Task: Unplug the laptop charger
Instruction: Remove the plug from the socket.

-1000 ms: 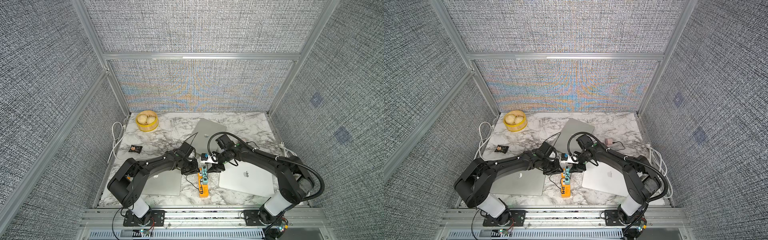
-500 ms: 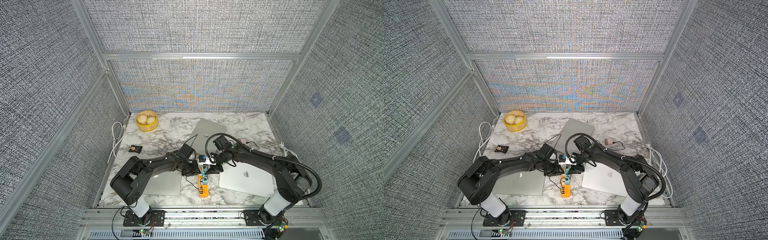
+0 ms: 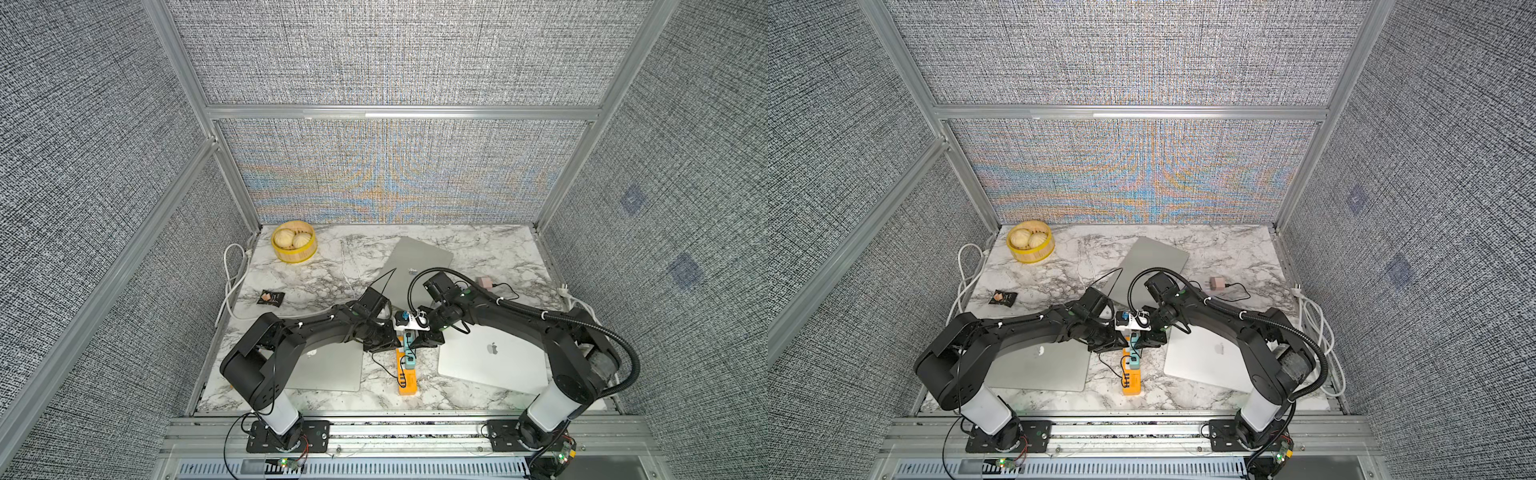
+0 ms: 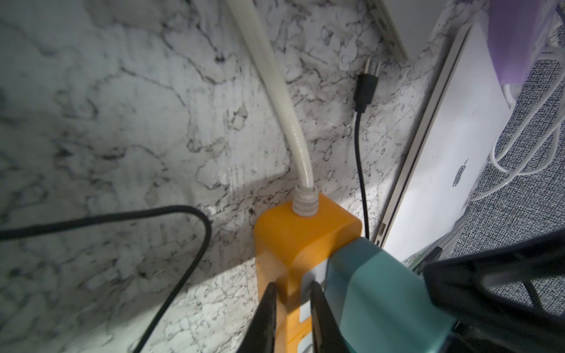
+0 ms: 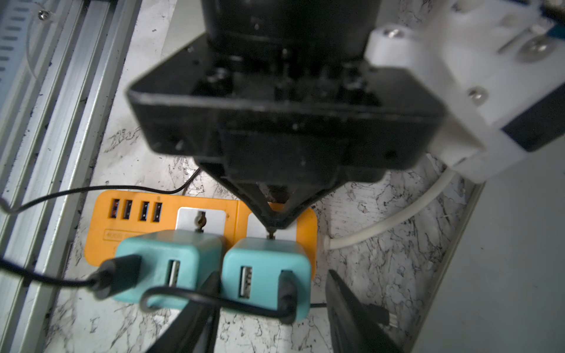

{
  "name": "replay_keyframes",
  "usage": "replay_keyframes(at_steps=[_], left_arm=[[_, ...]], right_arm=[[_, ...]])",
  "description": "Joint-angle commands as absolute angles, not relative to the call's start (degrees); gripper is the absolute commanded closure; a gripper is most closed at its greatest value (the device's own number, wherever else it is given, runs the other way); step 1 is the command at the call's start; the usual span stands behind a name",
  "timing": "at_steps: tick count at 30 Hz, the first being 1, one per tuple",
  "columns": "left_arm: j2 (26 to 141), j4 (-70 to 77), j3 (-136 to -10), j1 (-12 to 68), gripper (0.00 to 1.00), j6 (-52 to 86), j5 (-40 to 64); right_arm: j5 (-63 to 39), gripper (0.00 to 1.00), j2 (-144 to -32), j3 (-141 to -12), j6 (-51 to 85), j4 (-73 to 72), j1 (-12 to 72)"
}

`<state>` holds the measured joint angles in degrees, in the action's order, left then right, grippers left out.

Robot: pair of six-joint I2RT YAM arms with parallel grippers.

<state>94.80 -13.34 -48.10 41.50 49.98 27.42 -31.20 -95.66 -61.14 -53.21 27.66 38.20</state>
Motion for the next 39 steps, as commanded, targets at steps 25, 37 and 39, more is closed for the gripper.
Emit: replay_keyframes(at_steps=[25,37,39], left_arm=[[97.38,-20.66,-48.96,41.5,0.82,47.37,21.82],[98.01,-21.62,-49.07,41.49,0.82,46.87,21.33],[98.15,-21.62,-49.12,41.48,0.82,46.91,21.26]], right_arm=[[-31.15,0.66,-96.16,-62.75,-53.88,27.96,38.27],[-30.39,0.72,-94.08,-60.05,-54.45,22.76,38.41],[-30.17,0.72,-93.82,-59.75,-54.33,22.22,38.4]])
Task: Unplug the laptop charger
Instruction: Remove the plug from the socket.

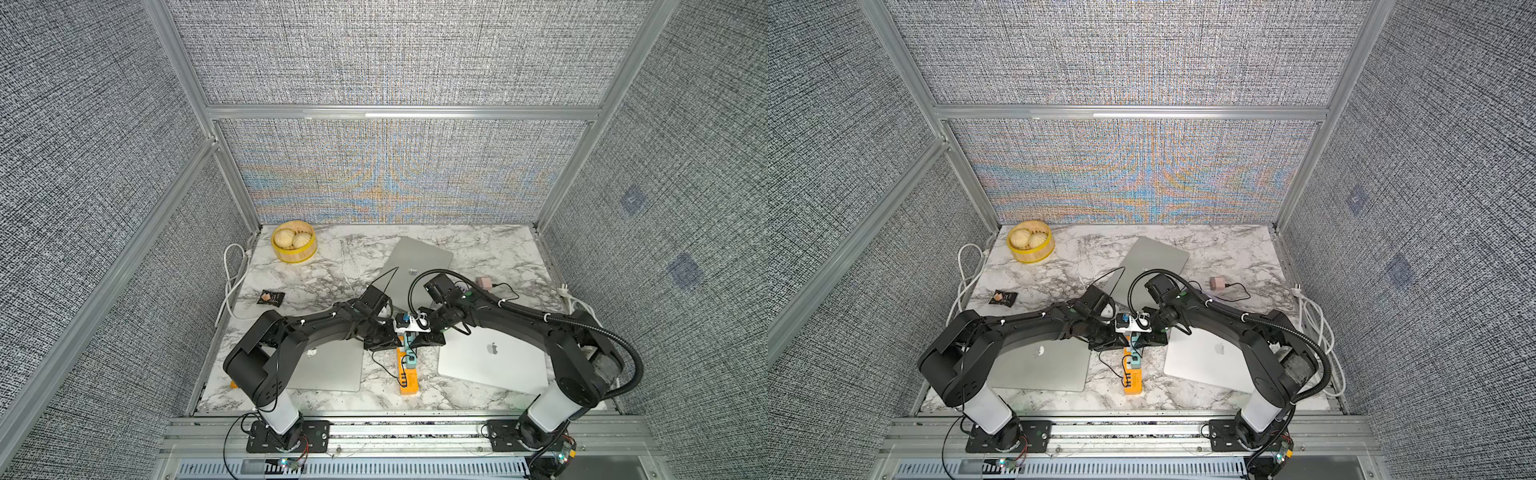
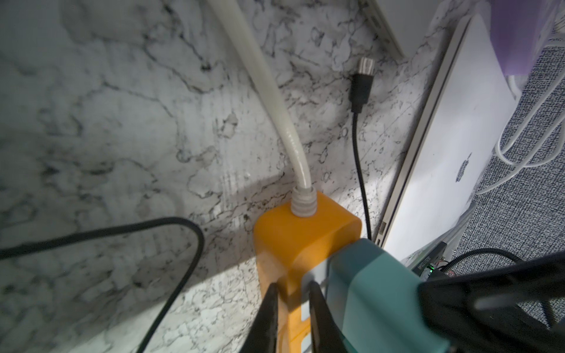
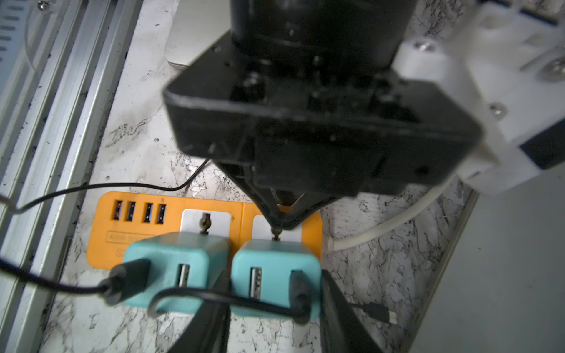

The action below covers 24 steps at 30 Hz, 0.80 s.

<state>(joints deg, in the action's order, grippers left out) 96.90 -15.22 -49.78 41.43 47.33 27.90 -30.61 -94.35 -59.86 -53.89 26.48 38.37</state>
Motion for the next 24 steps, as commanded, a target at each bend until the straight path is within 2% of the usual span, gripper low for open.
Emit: replay_keyframes(at_steps=[1,7,20,24], left_arm=[[98.26,-21.62,-49.09,41.48,0.82,46.91,21.2],[99.29,-21.71,-49.13,41.49,0.82,46.67,21.16],[100.54,-23.23,-49.06,41.57,0.82,45.53,19.92],[100.77,-23.46,-49.43,41.57,0.82,45.43,19.87]], right_arm=[[-29.79,0.73,-93.7,-59.68,-54.55,22.08,38.4],[-28.93,0.76,-92.77,-58.0,-54.86,20.38,38.67],[-37.05,0.8,-94.45,-60.45,-51.72,22.92,35.0],[-36.47,0.83,-94.85,-61.38,-53.5,24.85,35.04]])
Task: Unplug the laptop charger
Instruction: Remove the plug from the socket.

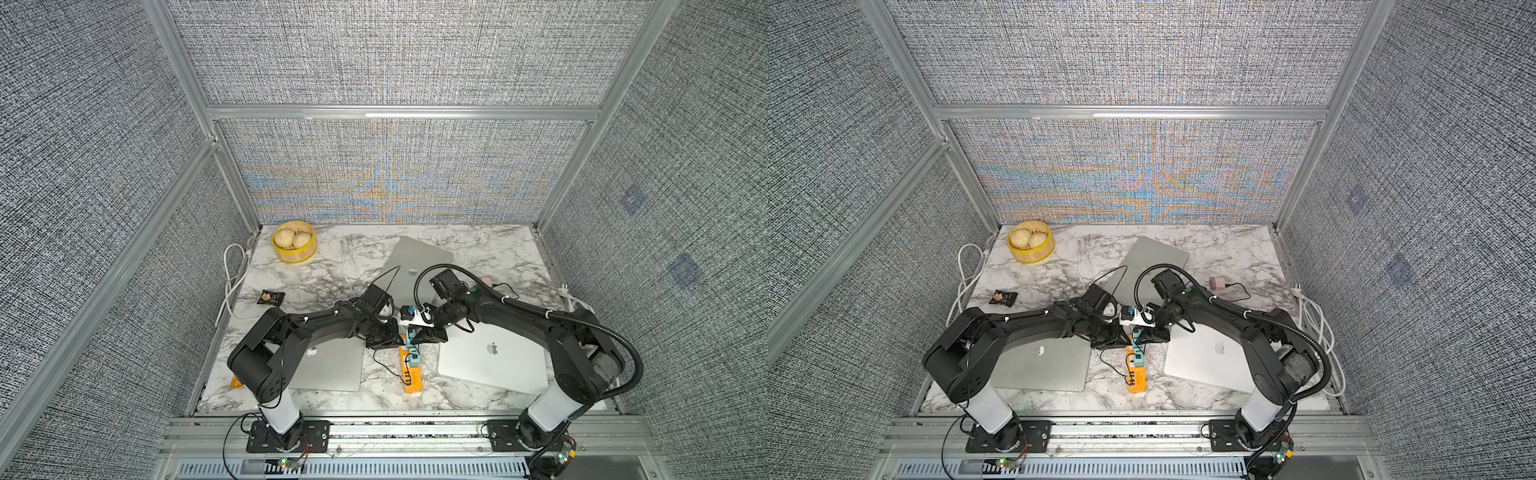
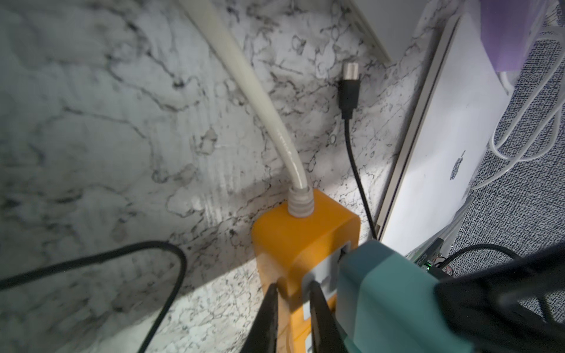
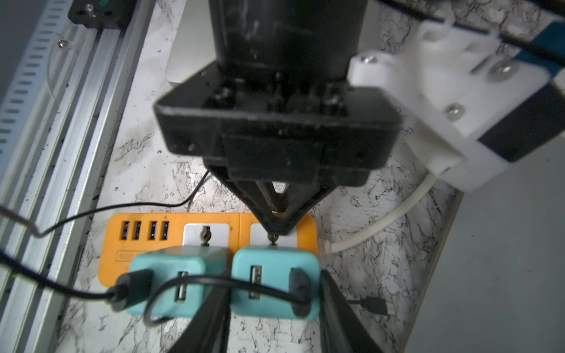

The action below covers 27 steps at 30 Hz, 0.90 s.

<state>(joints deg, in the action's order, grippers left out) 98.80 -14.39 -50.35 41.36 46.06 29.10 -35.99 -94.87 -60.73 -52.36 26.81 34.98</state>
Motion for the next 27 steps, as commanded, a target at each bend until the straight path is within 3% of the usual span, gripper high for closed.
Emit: replay_keyframes(at_steps=[1,13,27], left_arm=[[100.87,-23.55,-49.57,41.57,0.82,45.44,19.82],[101.52,-25.76,-51.21,41.59,0.82,44.22,19.03],[99.53,-27.76,-56.8,41.57,0.82,43.33,20.77]], right_arm=[[-36.03,0.84,-94.47,-60.84,-53.63,24.17,35.11],[-36.96,0.85,-91.58,-58.27,-50.44,18.55,34.63],[-33.07,0.86,-89.07,-59.83,-55.04,25.75,29.95]])
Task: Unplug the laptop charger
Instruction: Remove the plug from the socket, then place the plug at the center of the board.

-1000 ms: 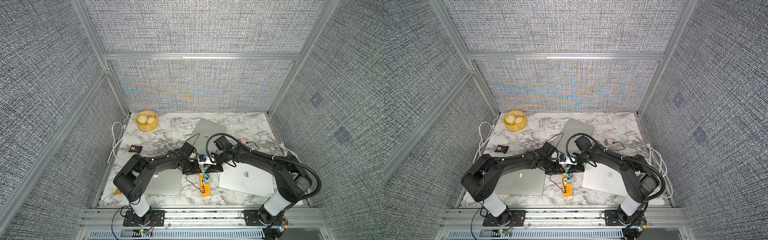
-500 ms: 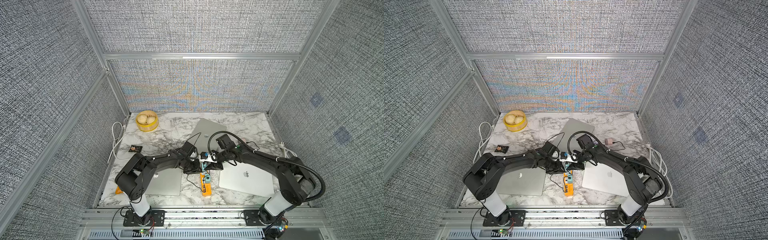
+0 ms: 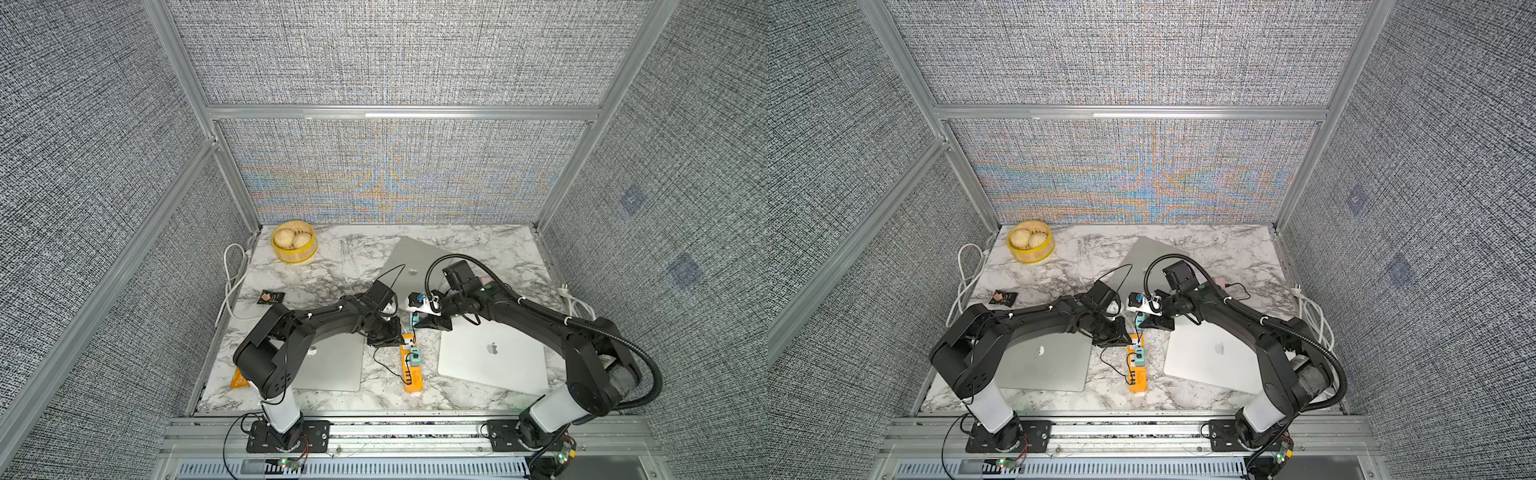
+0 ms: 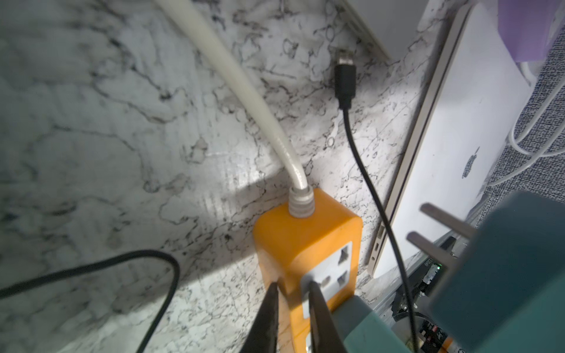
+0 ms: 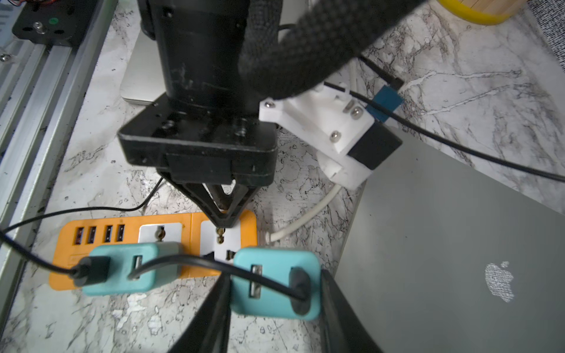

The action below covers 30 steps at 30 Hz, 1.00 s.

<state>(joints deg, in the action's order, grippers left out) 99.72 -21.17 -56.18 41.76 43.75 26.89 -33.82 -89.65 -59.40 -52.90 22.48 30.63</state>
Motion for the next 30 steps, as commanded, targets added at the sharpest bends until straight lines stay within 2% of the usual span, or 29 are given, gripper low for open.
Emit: replay_keyframes(at_steps=[1,14,21,30], left_arm=[[99.21,-27.82,-57.31,41.63,0.82,43.32,20.96],[96.6,-32.11,-62.39,41.48,0.82,41.79,20.16],[95.83,-34.32,-63.48,40.95,0.81,40.52,19.48],[91.32,-35.29,-61.17,35.92,0.81,39.44,20.08]], right_arm=[[-32.48,0.86,-88.76,-59.77,-55.39,26.18,29.84],[-26.66,0.87,-85.68,-60.0,-54.16,32.42,28.37],[-19.19,0.87,-87.28,-62.3,-58.42,40.08,30.03],[-12.42,0.89,-93.09,-66.25,-57.98,44.11,32.97]])
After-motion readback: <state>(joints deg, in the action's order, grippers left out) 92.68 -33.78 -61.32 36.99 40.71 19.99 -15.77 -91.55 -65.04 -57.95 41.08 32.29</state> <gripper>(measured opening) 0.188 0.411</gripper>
